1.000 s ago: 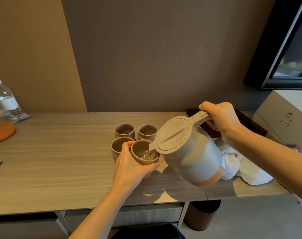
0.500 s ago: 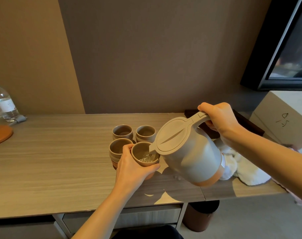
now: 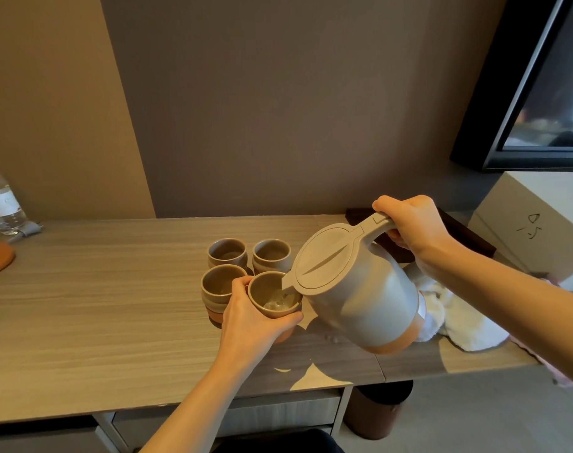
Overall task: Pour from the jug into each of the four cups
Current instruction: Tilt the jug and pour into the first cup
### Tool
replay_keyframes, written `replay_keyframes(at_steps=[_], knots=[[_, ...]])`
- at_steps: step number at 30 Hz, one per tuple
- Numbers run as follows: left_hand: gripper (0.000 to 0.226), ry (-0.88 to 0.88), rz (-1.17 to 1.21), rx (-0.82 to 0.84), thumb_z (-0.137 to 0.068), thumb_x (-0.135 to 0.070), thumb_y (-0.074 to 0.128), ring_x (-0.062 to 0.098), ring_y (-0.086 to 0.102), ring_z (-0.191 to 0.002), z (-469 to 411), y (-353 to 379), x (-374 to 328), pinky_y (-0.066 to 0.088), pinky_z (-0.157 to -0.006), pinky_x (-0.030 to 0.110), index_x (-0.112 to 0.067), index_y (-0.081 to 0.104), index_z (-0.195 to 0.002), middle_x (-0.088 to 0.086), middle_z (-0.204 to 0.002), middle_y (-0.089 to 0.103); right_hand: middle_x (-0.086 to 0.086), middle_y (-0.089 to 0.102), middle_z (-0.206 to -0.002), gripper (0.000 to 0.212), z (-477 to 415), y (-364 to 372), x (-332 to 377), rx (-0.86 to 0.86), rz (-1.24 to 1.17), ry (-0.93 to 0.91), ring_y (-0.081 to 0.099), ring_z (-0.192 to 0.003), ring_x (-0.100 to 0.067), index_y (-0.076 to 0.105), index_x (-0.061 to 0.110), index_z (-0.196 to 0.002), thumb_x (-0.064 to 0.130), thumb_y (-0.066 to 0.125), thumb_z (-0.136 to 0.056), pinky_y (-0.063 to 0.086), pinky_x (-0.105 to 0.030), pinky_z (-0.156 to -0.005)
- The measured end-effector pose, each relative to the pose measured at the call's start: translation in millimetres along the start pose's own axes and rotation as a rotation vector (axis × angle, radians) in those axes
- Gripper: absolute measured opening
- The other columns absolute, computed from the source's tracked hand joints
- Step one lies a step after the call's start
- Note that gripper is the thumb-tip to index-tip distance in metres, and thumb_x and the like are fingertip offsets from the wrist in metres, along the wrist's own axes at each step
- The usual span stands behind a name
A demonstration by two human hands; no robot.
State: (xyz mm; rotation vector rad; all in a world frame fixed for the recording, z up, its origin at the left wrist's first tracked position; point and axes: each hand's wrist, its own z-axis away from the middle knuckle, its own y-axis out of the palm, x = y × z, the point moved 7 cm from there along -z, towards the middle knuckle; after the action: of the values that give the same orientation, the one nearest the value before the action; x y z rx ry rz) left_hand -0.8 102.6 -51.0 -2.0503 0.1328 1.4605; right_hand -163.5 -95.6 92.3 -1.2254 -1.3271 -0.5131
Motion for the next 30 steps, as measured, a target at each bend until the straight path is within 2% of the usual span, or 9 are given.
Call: replay_keyframes(at_steps=[3,10,20,27,30], knots=[[0.091,0.000,0.002,0.002,-0.052,-0.040,0.094,0.009,0.049,-0.106,0.8,1.9,-1.1,0.049,-0.083,0.024,-0.034,0.031,-0.118,-0.013,-0.114,0.048,-0.020,0.061,-0.081,0.037,-0.9,-0.9,-0.6,-0.007,0.012,-0.004,0.058,-0.078,-0.026,0.066,-0.006,-0.077,0.028,0.059,-0.086,0.050,-0.037,-0.076],[0.092,-0.027,0.017,0.006,-0.052,-0.039,0.094,0.009,0.049,-0.107,0.4,7.7,4.2,0.048,-0.083,0.023,-0.032,0.034,-0.122,-0.012,-0.116,0.049,-0.027,0.066,-0.091,0.033,-2.1,-1.1,-2.0,-0.024,0.046,-0.006,0.062,-0.084,-0.029,0.065,0.005,-0.065,0.029,0.060,-0.086,0.053,-0.043,-0.084],[0.095,-0.073,0.017,0.006,-0.053,-0.038,0.094,0.007,0.046,-0.106,-3.1,11.9,13.4,0.045,-0.083,0.022,-0.030,0.034,-0.127,-0.014,-0.115,0.046,-0.030,0.066,-0.089,0.036,-5.8,3.4,-10.6,-0.025,0.057,-0.008,0.060,-0.079,-0.028,0.069,-0.004,-0.074,0.029,0.059,-0.086,0.053,-0.045,-0.084],[0.093,-0.072,0.021,-0.008,-0.052,-0.038,0.094,0.008,0.046,-0.106,-5.5,11.8,16.2,0.045,-0.081,0.022,-0.036,0.030,-0.119,-0.014,-0.113,0.046,-0.033,0.064,-0.090,0.039,-7.7,4.6,-16.8,-0.015,0.008,-0.005,0.056,-0.077,-0.028,0.068,-0.010,-0.081,0.028,0.059,-0.085,0.048,-0.038,-0.074],[0.092,-0.071,0.021,-0.018,-0.052,-0.039,0.094,0.009,0.047,-0.106,-6.7,11.6,16.6,0.045,-0.081,0.022,-0.036,0.030,-0.119,-0.013,-0.113,0.046,-0.031,0.061,-0.083,0.039,-8.1,4.8,-20.2,-0.011,-0.034,0.006,0.055,-0.076,-0.028,0.066,-0.011,-0.080,0.027,0.059,-0.085,0.046,-0.036,-0.071]])
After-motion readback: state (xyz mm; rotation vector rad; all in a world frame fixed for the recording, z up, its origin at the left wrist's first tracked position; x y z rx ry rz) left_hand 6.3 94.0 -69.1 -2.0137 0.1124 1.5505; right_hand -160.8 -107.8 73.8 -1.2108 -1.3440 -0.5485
